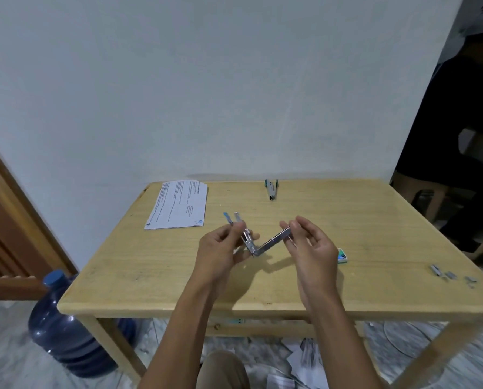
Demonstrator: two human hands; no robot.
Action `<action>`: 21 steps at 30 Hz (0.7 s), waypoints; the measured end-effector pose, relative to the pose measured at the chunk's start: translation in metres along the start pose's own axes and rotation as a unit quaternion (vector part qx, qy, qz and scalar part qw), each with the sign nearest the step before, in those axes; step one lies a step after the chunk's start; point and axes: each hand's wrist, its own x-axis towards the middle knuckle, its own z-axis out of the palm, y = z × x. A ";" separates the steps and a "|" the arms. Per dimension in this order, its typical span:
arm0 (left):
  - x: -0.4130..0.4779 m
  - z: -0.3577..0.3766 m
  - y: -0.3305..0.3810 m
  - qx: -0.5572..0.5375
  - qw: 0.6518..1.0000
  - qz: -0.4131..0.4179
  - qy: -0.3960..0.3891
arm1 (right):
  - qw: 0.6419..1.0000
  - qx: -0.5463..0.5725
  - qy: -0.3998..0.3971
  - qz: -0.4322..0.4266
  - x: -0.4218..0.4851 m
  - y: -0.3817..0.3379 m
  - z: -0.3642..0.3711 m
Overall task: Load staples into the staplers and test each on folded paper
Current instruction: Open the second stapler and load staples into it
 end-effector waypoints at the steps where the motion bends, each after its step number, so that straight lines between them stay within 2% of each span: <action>1: 0.002 0.000 0.001 -0.039 0.999 -0.007 0.015 | 1.000 0.019 0.004 0.005 -0.001 -0.001 -0.003; 4: 0.005 0.006 0.000 -0.162 0.985 -0.017 0.049 | 0.999 0.042 -0.009 0.030 -0.007 0.000 -0.006; 7: 0.010 0.014 0.000 -0.287 0.953 -0.028 0.091 | 0.993 0.062 -0.044 0.088 -0.011 0.001 -0.008; 10: 0.018 0.011 0.001 -0.348 0.929 -0.033 0.118 | 0.981 -0.019 -0.110 0.161 -0.012 0.002 -0.017; 13: 0.023 0.013 0.002 -0.348 0.929 -0.042 0.114 | 0.959 -0.108 -0.179 0.192 -0.015 0.004 -0.020; 15: 0.025 0.017 0.004 -0.335 0.934 -0.055 0.107 | 0.943 -0.203 -0.212 0.155 -0.014 0.002 -0.017; 18: 0.025 0.016 0.004 -0.298 0.949 -0.073 0.074 | 0.907 -0.364 -0.208 0.028 -0.007 -0.006 -0.010; 21: 0.019 0.015 0.004 -0.236 0.968 -0.088 -0.002 | 0.902 -0.372 -0.183 -0.116 0.002 -0.015 0.002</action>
